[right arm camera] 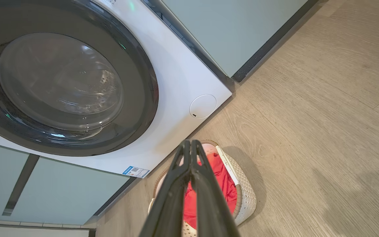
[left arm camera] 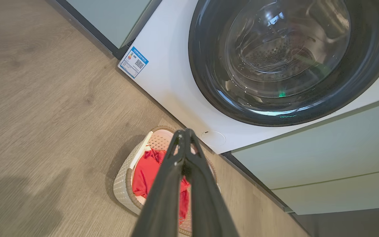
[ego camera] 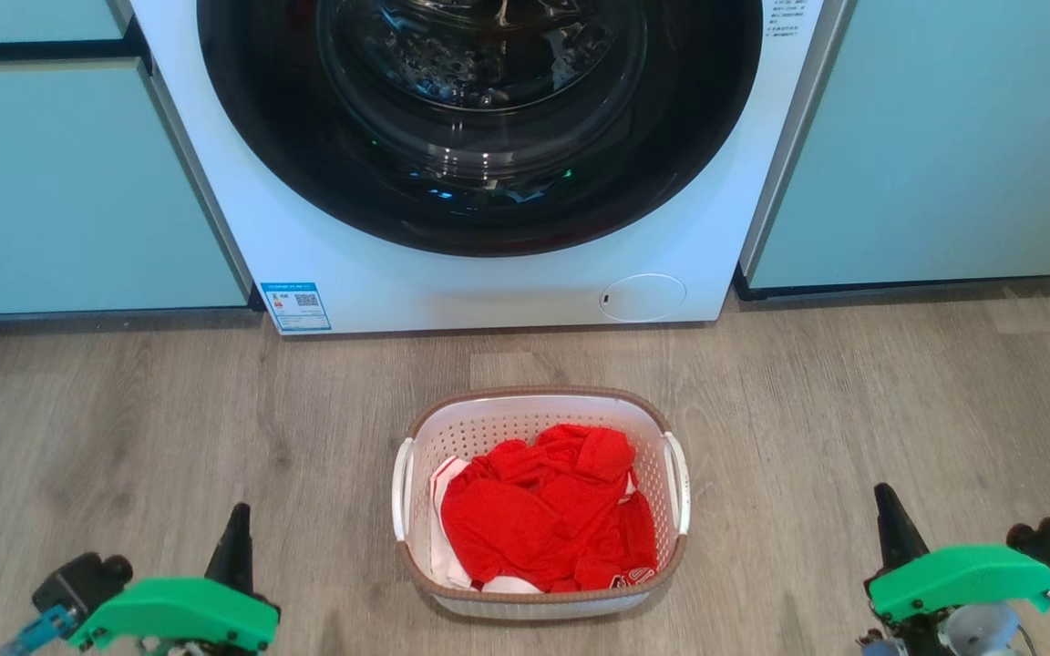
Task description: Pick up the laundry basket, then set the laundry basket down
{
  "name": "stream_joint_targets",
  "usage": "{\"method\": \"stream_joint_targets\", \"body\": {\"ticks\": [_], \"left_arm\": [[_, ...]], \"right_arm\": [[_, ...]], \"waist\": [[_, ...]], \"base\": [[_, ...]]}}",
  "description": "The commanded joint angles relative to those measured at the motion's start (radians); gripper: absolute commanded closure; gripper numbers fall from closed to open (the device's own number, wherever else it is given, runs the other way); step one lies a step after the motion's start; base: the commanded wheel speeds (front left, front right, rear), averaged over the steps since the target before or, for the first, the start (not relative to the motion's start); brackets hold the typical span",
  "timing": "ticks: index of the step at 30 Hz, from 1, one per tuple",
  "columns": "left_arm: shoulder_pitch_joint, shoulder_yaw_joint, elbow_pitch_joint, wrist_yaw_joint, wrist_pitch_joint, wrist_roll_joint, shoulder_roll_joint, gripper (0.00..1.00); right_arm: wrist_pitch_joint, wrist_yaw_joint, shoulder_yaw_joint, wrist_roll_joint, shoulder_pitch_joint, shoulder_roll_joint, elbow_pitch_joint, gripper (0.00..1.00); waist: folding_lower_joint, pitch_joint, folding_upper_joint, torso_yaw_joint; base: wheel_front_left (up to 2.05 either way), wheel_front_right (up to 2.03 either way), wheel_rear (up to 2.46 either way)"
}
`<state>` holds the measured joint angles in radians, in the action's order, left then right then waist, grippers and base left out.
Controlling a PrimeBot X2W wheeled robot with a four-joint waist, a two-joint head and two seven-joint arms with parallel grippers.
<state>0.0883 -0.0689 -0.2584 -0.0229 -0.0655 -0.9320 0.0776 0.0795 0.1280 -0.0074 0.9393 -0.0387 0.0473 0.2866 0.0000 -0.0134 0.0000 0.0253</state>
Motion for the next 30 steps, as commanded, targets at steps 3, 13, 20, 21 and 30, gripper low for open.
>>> {"method": "stream_joint_targets", "body": {"ticks": [3, 13, 20, 21, 30], "left_arm": [[-0.067, 0.037, 0.026, -0.013, 0.010, -0.055, 0.002, 1.00], [-0.091, 0.061, 0.024, -0.031, 0.039, -0.175, -0.001, 1.00], [-0.108, 0.078, 0.022, -0.044, 0.060, -0.259, -0.003, 1.00], [-0.108, 0.078, 0.022, -0.044, 0.060, -0.259, -0.003, 1.00], [-0.129, 0.100, 0.020, -0.060, 0.086, -0.366, -0.006, 1.00]], "right_arm": [[-0.015, 0.002, -0.001, 0.057, 0.056, 0.021, -0.036, 1.00], [-0.043, 0.002, -0.015, 0.177, 0.073, 0.022, -0.037, 1.00], [-0.063, 0.002, -0.025, 0.261, 0.084, 0.023, -0.038, 1.00], [-0.063, 0.002, -0.025, 0.261, 0.084, 0.023, -0.038, 1.00], [-0.090, 0.002, -0.037, 0.369, 0.099, 0.023, -0.040, 1.00]], "waist": [[0.0000, 0.001, 0.0000, -0.001], [0.0000, 0.004, 0.0000, -0.006], [0.0000, 0.006, 0.0000, -0.009], [0.0000, 0.006, 0.0000, -0.009], [0.0000, 0.009, 0.0000, -0.013]], "base": [[0.00, 0.00, 0.00], [0.00, 0.00, 0.00], [0.00, 0.00, 0.00], [0.00, 0.00, 0.00], [0.00, 0.00, 0.00]]}}
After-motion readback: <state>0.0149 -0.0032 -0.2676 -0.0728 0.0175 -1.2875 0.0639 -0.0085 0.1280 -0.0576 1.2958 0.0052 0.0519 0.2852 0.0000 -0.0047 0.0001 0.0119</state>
